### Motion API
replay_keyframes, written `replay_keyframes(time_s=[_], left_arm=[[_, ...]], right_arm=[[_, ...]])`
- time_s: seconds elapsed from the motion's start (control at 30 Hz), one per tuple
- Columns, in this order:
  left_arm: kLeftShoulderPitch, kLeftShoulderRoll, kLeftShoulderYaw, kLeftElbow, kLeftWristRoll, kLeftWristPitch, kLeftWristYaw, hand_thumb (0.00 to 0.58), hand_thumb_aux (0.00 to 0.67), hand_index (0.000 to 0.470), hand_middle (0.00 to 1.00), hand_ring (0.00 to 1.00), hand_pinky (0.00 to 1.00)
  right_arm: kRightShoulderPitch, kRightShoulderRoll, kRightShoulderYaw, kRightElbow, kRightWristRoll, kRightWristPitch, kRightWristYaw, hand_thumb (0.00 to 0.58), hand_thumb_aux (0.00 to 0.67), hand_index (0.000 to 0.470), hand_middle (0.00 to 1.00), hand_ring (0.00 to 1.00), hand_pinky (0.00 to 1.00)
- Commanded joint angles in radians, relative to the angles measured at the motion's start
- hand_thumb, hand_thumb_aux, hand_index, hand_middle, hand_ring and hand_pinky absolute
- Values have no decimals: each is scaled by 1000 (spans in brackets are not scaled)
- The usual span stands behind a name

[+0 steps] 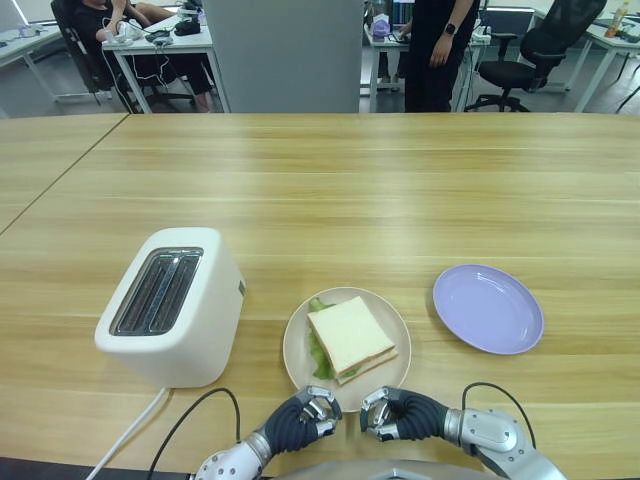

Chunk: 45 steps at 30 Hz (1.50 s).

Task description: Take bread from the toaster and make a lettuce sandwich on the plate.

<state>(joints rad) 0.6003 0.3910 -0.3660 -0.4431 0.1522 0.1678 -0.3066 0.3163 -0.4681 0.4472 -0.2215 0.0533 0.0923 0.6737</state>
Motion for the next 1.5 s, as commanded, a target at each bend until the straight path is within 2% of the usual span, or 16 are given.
replay_keyframes(time_s=[0.03, 0.27, 0.4, 0.6, 0.8, 0.93, 1.1, 1.23, 1.33, 1.37, 1.4, 1.43, 1.47, 1.5], left_arm=[[-38, -27, -12, 54, 12, 30, 6, 580, 670, 460, 1000, 1000, 1000], [-226, -105, -19, 192, 28, 25, 20, 580, 670, 460, 1000, 1000, 1000], [-387, -170, 0, 371, 18, -51, 42, 580, 670, 460, 1000, 1000, 1000], [-580, -201, 15, 659, 34, -172, 50, 580, 670, 460, 1000, 1000, 1000], [-768, -214, 55, 934, 31, -294, 56, 580, 670, 460, 1000, 1000, 1000], [-870, -226, 83, 1103, 24, -364, 69, 580, 670, 460, 1000, 1000, 1000], [-924, -233, 109, 1225, 23, -432, 77, 580, 670, 460, 1000, 1000, 1000], [-909, -230, 117, 1218, 26, -459, 75, 580, 670, 460, 1000, 1000, 1000], [-791, -221, 99, 1051, 34, -447, 67, 580, 670, 460, 1000, 1000, 1000], [-725, -216, 83, 951, 44, -431, 64, 580, 670, 460, 1000, 1000, 1000], [-675, -212, 73, 874, 52, -415, 61, 580, 670, 460, 1000, 1000, 1000], [-601, -213, 58, 764, 54, -388, 56, 528, 470, 323, 1000, 1000, 1000], [-520, -213, 37, 648, 58, -370, 54, 366, 263, 180, 973, 973, 973], [-447, -219, 21, 549, 46, -358, 57, 0, 0, 0, 839, 839, 839]], right_arm=[[-12, 21, -7, 49, -12, 67, -26, 580, 670, 460, 1000, 1000, 1000], [-140, 126, -55, 159, -9, 156, -104, 580, 670, 460, 1000, 1000, 1000], [-289, 249, -114, 344, -6, 189, -201, 580, 670, 460, 1000, 1000, 1000], [-519, 368, -157, 658, -38, 131, -278, 580, 670, 460, 1000, 1000, 1000], [-791, 439, -237, 1076, -59, -1, -367, 580, 670, 460, 1000, 1000, 1000], [-901, 459, -277, 1254, -63, -82, -398, 580, 670, 460, 1000, 1000, 1000], [-948, 471, -299, 1344, -72, -139, -403, 580, 670, 460, 1000, 1000, 1000], [-934, 474, -315, 1330, -70, -154, -398, 580, 670, 460, 1000, 1000, 1000], [-840, 457, -317, 1161, -56, -127, -371, 580, 670, 460, 1000, 1000, 1000], [-778, 444, -311, 1045, -51, -94, -357, 573, 596, 409, 984, 984, 984], [-728, 435, -305, 952, -49, -62, -349, 573, 596, 409, 984, 984, 984], [-653, 420, -295, 817, -45, -19, -334, 0, 0, 0, 816, 816, 816], [-573, 404, -285, 677, -32, 22, -315, 0, 0, 0, 725, 725, 725], [-502, 388, -278, 557, -17, 61, -302, 0, 0, 0, 596, 596, 596]])
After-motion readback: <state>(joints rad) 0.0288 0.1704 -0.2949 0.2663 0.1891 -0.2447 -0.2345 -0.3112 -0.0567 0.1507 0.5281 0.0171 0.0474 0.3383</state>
